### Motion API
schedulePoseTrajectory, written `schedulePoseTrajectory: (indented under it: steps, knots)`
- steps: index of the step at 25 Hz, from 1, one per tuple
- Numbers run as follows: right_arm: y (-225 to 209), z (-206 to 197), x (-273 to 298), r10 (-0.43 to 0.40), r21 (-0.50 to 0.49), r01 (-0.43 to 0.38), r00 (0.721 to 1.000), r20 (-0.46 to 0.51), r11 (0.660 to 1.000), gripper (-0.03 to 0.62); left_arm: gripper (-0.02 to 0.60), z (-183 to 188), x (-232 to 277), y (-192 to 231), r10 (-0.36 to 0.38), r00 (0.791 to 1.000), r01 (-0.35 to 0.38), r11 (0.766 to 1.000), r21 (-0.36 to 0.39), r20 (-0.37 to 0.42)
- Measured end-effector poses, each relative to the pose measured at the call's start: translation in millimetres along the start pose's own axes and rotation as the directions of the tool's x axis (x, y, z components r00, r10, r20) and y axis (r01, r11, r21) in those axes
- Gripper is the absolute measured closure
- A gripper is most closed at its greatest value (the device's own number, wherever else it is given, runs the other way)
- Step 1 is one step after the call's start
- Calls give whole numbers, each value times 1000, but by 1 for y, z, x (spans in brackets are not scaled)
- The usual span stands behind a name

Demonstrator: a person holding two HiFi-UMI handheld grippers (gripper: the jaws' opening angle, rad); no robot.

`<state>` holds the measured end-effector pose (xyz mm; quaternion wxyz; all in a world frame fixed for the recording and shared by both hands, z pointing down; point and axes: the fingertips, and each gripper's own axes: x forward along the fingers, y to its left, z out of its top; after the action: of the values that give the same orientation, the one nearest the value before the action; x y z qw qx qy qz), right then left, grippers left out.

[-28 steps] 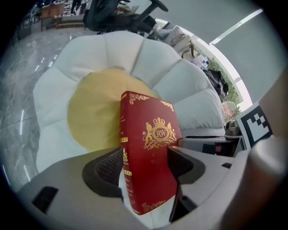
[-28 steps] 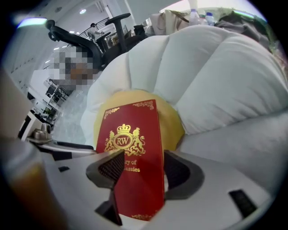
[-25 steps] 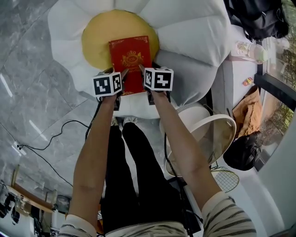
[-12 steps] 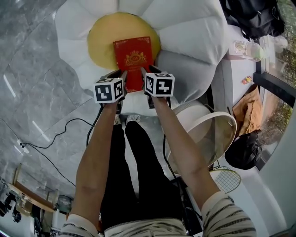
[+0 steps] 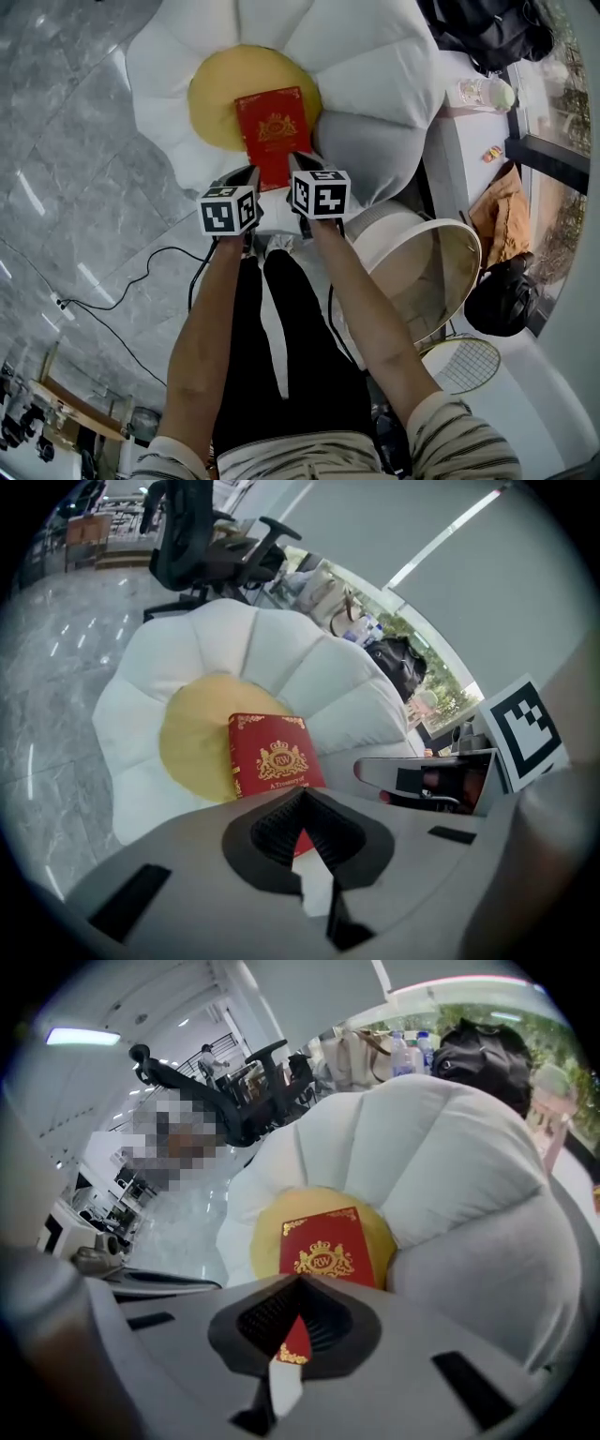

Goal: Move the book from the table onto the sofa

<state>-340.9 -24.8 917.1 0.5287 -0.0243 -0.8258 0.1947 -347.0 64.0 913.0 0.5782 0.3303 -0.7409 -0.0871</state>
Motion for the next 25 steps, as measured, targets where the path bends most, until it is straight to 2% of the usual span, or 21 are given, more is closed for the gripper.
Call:
schedulePoseTrajectory:
  steps: [5,10,16,21,25]
  knots:
    - [17,-11,-32,14,31,-13,1000,-23,999,580,577,-3,-38,-21,-6,1000,6,1000,12,3]
    - [42,-8,-69,16,3,-16,1000,10,1000,580,577,-2,-75,-41,-14,999,14,1000,-6,42]
    - [74,1,-126,32,24,-34,996,79,999,580,577,7,-128,-63,10,996,-15,998,53,91]
    - [95,12,-163,33,31,-37,990,140,999,580,577,14,-161,-88,-10,993,-2,995,99,119]
    - [113,18,-202,41,1,-42,983,177,999,580,577,20,-197,-109,-17,989,-4,990,140,148]
